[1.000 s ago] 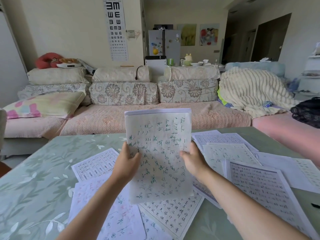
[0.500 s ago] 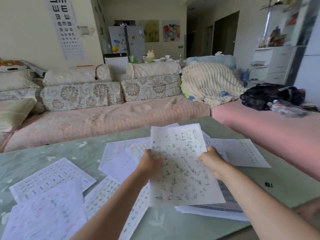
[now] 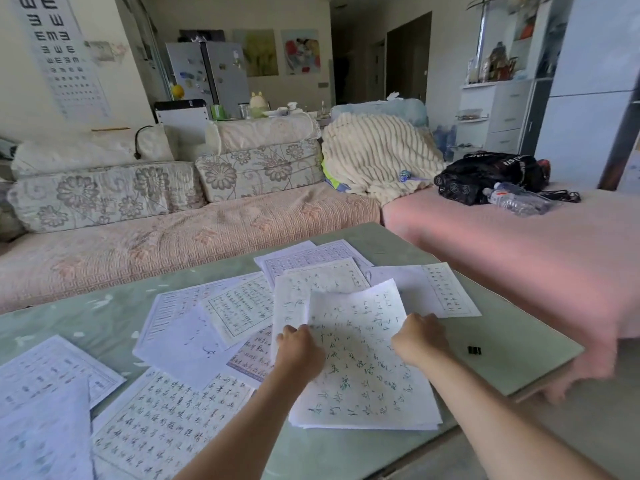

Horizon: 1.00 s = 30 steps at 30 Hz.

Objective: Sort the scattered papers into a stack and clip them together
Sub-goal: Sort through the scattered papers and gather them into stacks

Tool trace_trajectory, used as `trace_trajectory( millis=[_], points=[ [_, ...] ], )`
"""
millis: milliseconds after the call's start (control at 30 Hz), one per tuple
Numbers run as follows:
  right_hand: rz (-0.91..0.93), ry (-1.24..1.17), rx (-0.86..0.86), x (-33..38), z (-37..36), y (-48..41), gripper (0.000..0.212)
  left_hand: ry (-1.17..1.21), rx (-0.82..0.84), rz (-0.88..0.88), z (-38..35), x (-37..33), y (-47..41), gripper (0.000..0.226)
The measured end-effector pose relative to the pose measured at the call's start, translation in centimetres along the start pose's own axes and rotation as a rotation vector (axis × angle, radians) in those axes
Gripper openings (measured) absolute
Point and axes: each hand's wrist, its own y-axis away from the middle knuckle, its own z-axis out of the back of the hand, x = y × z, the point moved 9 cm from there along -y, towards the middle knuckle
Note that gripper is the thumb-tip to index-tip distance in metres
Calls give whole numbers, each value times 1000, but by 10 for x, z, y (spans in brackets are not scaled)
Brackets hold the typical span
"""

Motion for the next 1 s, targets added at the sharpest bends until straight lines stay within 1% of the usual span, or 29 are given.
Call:
trace_trajectory(
  millis=[67,133,233,333,400,433,500,600,700,833,933,1000],
  points=[
    [-7,47,24,-1,-5,-1,2,5,-12,0,-3,3,1,56],
    [15,53,63,2,-9,-2,11,83,-25,0,-4,7,-1,62],
    [24,89,97,5,-7,4,13,213,-34,15,3,12,3,61],
    [40,116,16,17,9,13,9,242,-31,-24,13,15,6,58],
    [130,97,-38,43,14,21,13,205,-63,-64,28,22,8,56],
    [198,58,-22,62,10,27,13,195,-88,-82,38,27,9,55],
    [334,-45,71,103,-7,44,20,181,-147,-108,61,43,15,50],
    [503,-136,273,168,-44,83,38,120,-233,-141,97,80,28,45],
    [653,-115,414,229,-76,130,37,59,-274,-138,127,132,40,42],
    [773,-50,502,286,-119,177,40,-28,-282,-90,160,211,57,41],
    [827,-4,553,319,-154,205,40,-165,-249,-27,180,270,72,50],
    [848,10,580,338,-176,221,40,-249,-193,12,191,306,83,65]
  ],
)
